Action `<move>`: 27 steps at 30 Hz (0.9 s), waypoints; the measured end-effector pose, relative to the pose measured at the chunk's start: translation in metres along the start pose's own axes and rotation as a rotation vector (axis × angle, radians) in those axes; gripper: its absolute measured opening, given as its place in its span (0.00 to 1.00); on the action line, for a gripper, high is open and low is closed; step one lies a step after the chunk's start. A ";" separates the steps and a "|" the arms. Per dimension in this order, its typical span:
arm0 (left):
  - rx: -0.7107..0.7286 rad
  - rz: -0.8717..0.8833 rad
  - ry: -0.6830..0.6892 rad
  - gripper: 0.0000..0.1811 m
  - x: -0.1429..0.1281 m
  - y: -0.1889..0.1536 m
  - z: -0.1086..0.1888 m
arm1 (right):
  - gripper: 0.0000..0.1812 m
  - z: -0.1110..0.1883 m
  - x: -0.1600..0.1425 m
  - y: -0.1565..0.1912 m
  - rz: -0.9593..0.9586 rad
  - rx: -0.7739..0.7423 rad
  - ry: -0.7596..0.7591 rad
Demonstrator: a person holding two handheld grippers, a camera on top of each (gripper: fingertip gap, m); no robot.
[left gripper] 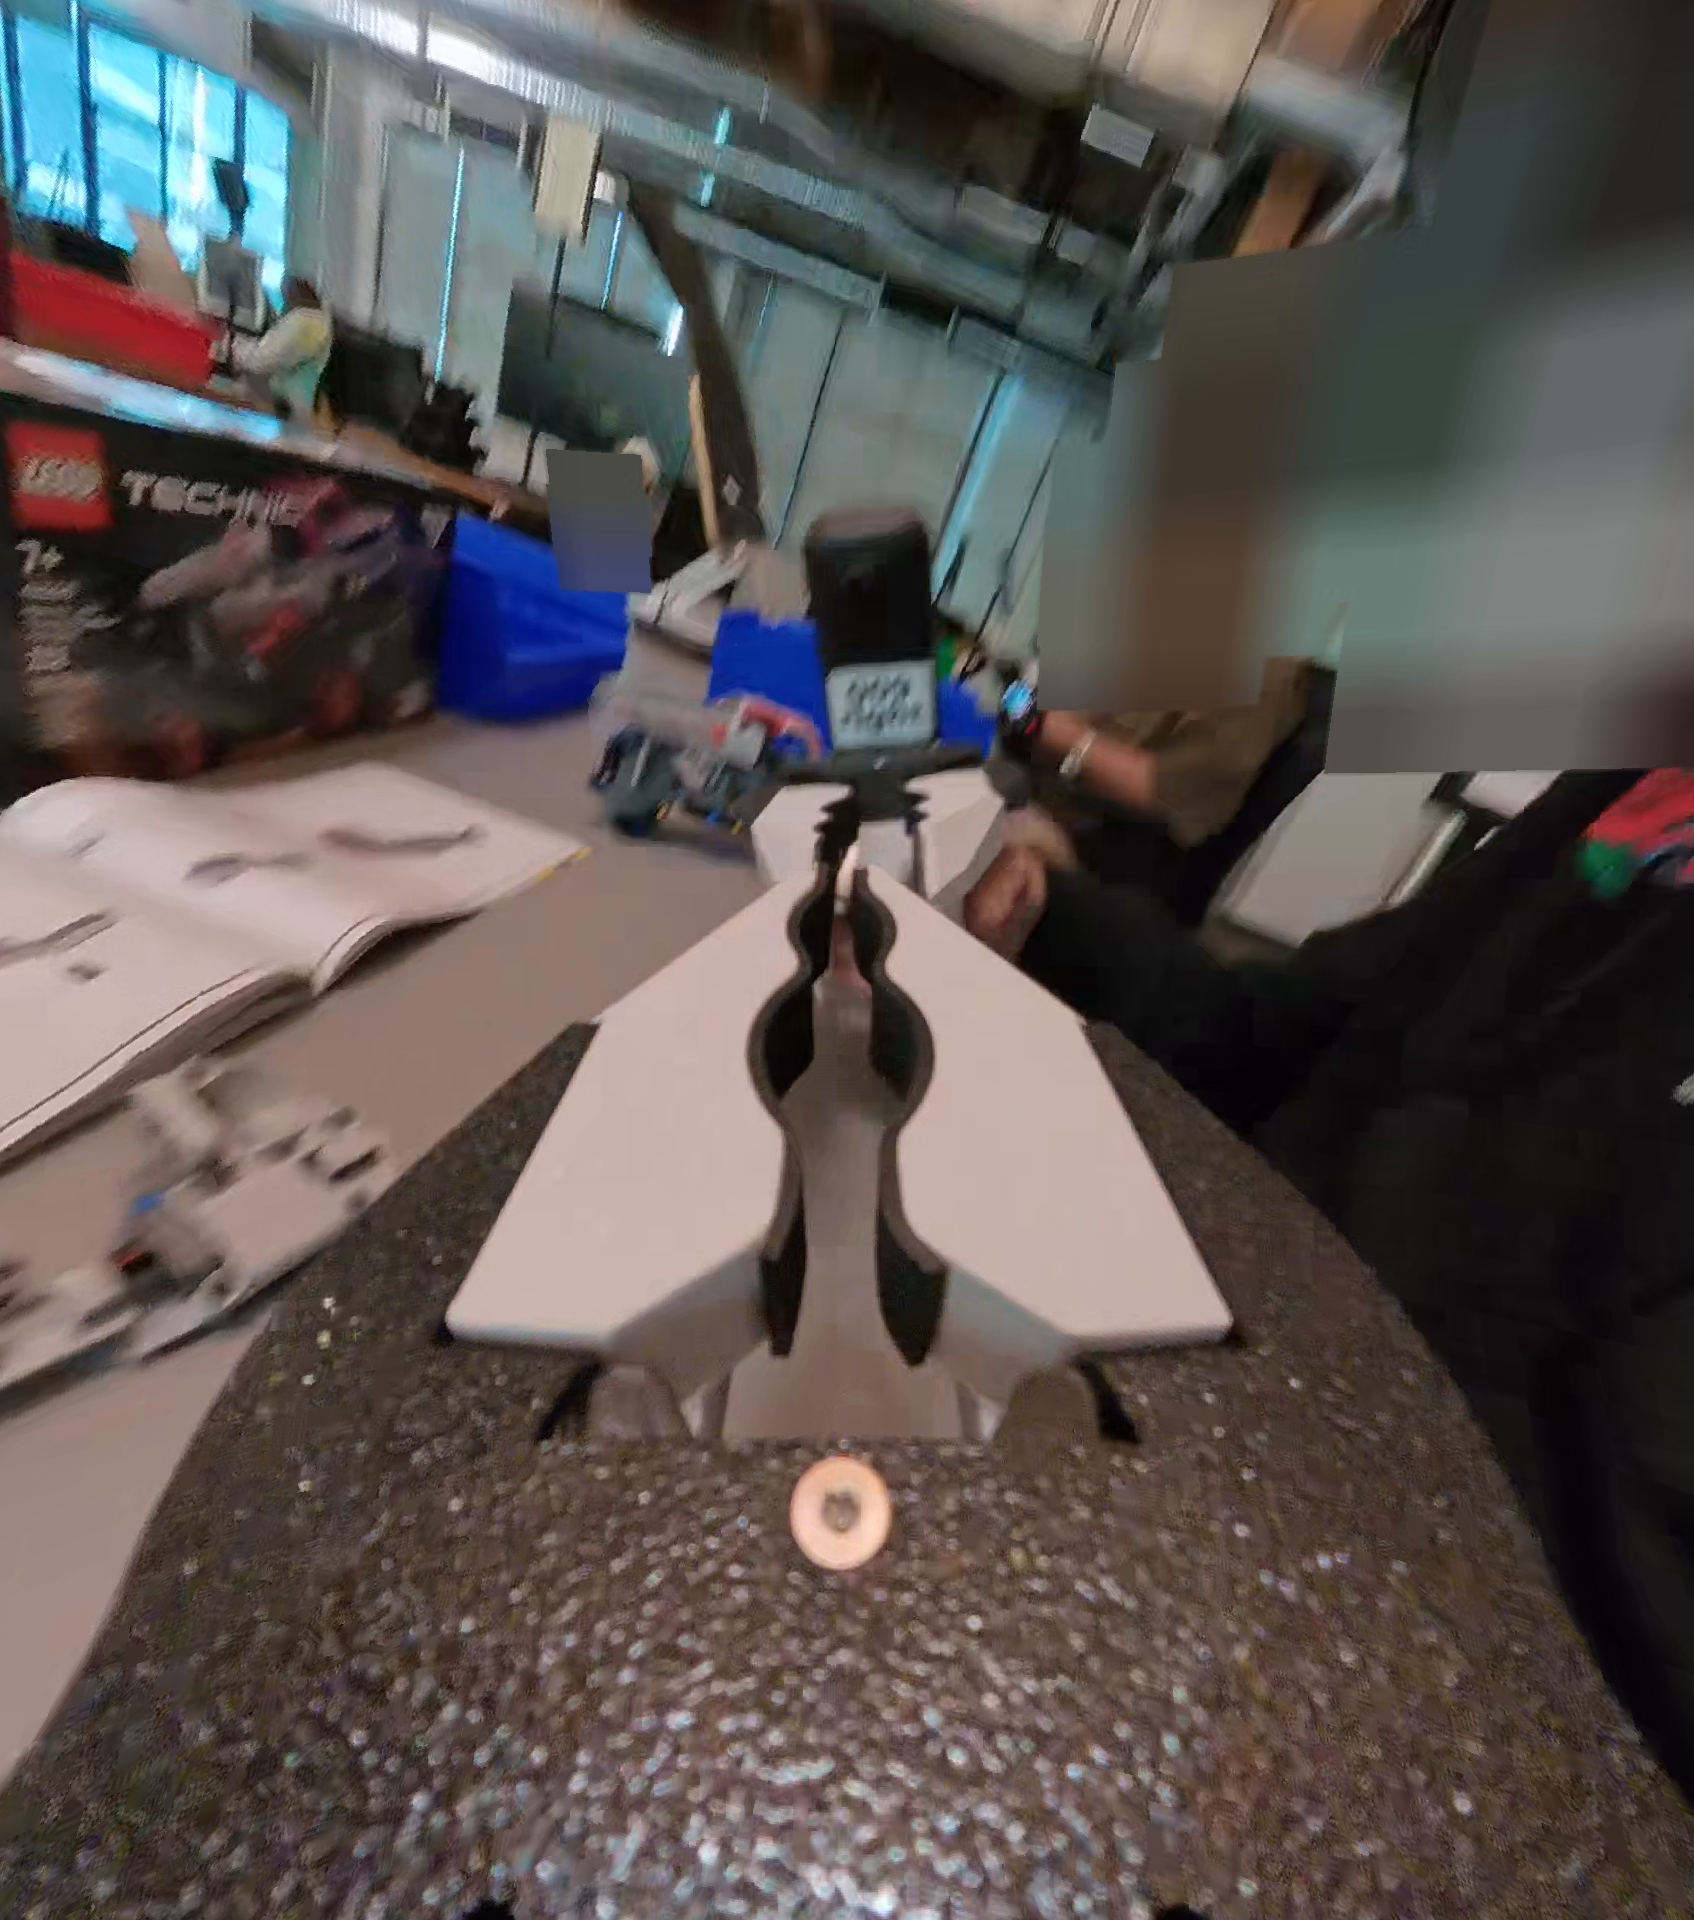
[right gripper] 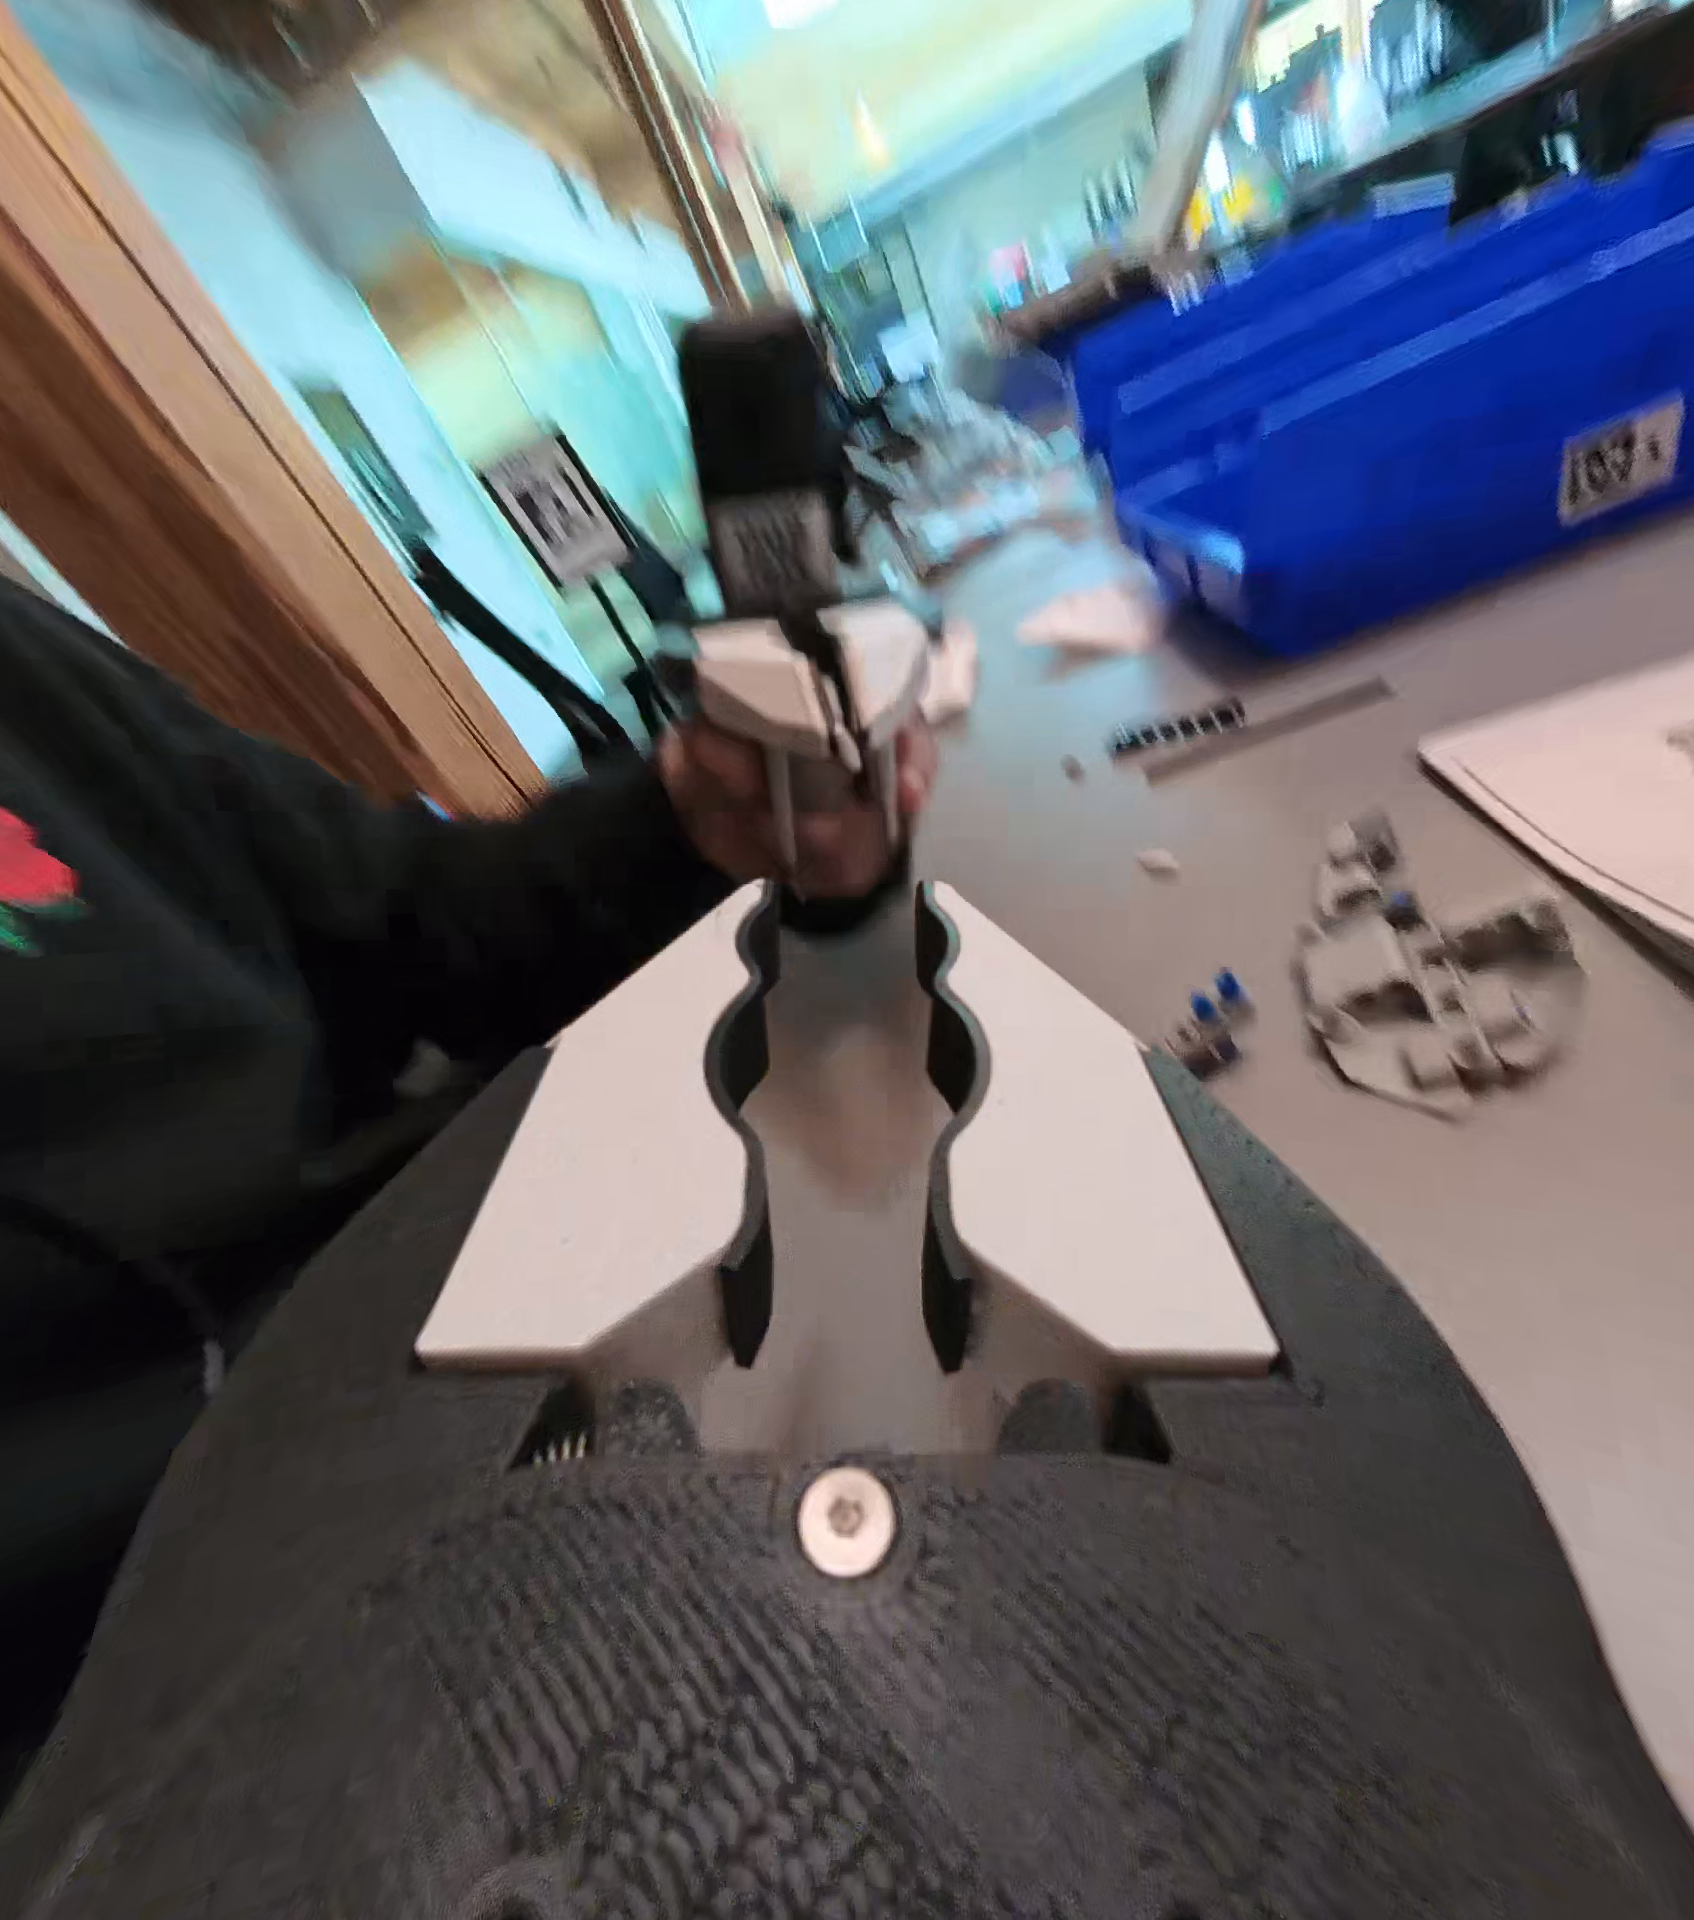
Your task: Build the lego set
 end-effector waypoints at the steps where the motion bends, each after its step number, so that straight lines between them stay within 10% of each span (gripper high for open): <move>1: -0.030 0.029 -0.051 0.00 0.002 -0.001 -0.004 | 0.11 0.001 0.007 0.004 -0.034 0.051 -0.080; 5: -0.055 0.070 -0.063 0.00 -0.003 0.000 -0.019 | 0.00 0.010 0.023 0.010 -0.008 0.090 -0.263; 10: -0.064 0.035 -0.073 0.00 0.002 -0.004 -0.027 | 0.10 0.011 0.017 0.003 0.139 -0.085 -0.160; 17: -0.095 0.056 -0.153 0.00 -0.001 -0.005 -0.027 | 0.00 0.002 0.014 0.008 -0.053 0.145 -0.265; 27: -0.031 -0.001 -0.127 0.00 -0.005 -0.001 -0.030 | 0.03 0.001 0.013 0.005 0.047 0.033 -0.242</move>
Point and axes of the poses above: each gripper's, where its closed fingertips meet, z back along the fingers, x out of its top, y = z × x across the jaws, the point moved 6 cm from there along z, back along the fingers, and after that the axes turned 4 degrees about -z, right-handed, at the moved point
